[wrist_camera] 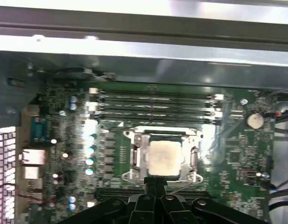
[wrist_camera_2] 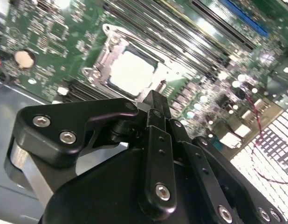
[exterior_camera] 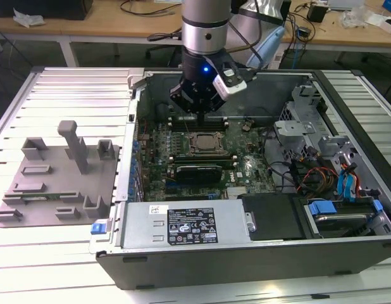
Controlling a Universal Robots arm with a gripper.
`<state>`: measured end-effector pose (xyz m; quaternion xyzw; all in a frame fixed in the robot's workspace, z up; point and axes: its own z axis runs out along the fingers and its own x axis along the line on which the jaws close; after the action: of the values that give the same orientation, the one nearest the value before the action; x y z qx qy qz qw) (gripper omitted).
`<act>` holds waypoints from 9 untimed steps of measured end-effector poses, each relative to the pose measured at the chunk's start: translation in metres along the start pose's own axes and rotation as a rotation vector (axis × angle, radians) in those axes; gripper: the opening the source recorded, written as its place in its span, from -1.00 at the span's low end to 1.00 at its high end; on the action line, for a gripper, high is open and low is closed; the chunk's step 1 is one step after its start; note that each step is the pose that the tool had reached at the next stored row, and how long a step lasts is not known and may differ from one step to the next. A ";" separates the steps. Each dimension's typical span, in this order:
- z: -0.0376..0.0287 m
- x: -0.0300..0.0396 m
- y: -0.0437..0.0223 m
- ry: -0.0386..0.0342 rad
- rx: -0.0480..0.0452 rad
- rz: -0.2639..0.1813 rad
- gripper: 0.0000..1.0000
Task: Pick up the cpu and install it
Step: 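Install the first cpu locking lever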
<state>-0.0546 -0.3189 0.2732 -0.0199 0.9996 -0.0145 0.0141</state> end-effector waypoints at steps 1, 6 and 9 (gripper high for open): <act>0.0000 0.0029 0.0001 0.0000 0.0000 0.000 -0.79; -0.0005 0.0273 0.0011 -0.0001 0.0001 0.000 -0.79; -0.0006 0.0358 0.0014 -0.0001 0.0000 0.000 -0.79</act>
<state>-0.0905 -0.3189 0.2728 -0.0198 0.9996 -0.0145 0.0142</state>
